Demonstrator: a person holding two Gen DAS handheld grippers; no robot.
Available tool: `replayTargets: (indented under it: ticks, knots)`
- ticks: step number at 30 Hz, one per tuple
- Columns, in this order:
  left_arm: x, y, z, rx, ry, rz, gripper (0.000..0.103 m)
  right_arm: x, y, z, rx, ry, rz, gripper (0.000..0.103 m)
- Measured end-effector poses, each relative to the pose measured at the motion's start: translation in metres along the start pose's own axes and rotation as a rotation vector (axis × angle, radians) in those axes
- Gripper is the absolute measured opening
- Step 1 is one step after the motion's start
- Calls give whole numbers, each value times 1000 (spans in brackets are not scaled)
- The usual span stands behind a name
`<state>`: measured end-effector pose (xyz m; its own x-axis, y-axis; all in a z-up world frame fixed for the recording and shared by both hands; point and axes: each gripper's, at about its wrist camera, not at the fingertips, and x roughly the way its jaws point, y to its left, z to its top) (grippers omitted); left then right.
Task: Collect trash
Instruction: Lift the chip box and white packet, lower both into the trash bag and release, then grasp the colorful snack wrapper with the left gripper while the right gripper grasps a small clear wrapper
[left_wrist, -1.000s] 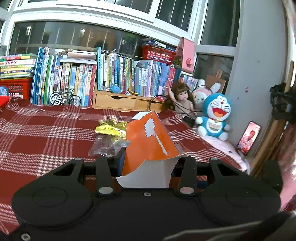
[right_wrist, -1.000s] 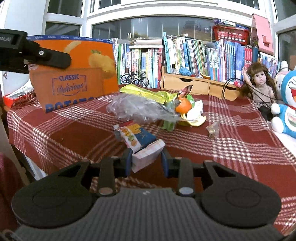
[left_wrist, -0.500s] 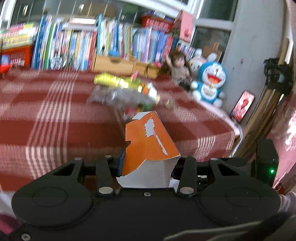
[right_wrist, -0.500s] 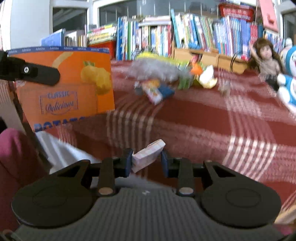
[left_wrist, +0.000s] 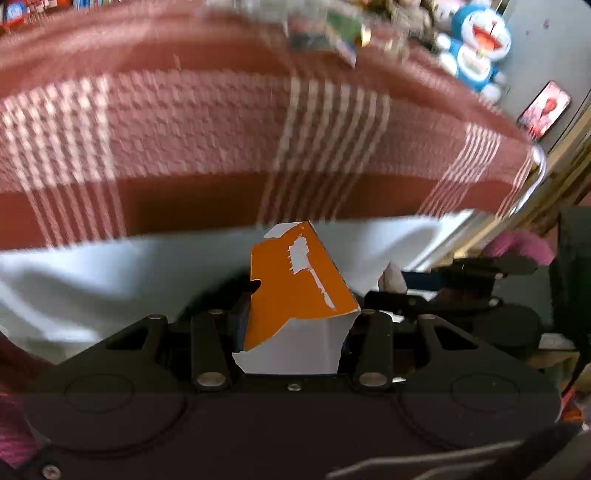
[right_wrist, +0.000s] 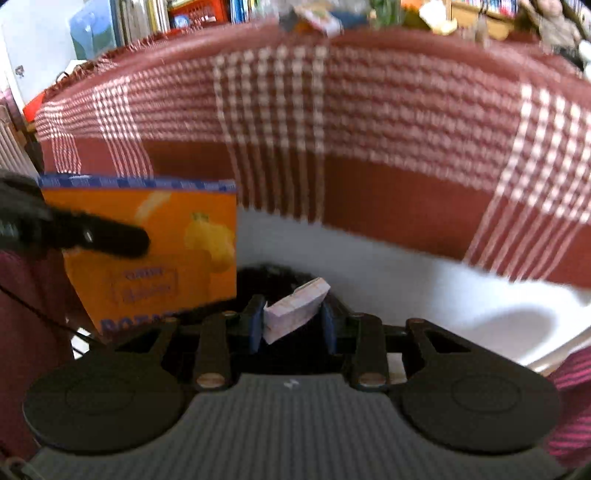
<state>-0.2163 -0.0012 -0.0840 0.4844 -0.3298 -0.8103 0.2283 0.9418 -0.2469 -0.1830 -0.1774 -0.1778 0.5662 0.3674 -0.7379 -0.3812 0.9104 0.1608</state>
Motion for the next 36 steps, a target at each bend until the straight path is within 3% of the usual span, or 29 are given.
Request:
replayTargets:
  ticks: [6, 14, 16, 17, 22, 28, 36]
  knots:
    - [41, -3, -10, 0, 97, 45, 41, 17, -7, -7, 34, 51, 11, 39]
    - [59, -8, -12, 8, 138, 53, 43, 30, -12, -8, 68, 77, 23, 42]
    - [60, -7, -12, 1, 145, 55, 49, 31, -13, -8, 70, 79, 25, 42]
    - [59, -6, -13, -2, 147, 59, 51, 32, -13, -7, 71, 81, 24, 56]
    - [55, -3, -11, -11, 146, 77, 69, 32, -14, -6, 77, 79, 23, 69]
    - [37, -6, 0, 10, 98, 95, 73, 23, -17, -1, 72, 50, 6, 72]
    - [-29, -25, 34, 108, -117, 85, 80, -36, -9, 32, -9, -142, 14, 75]
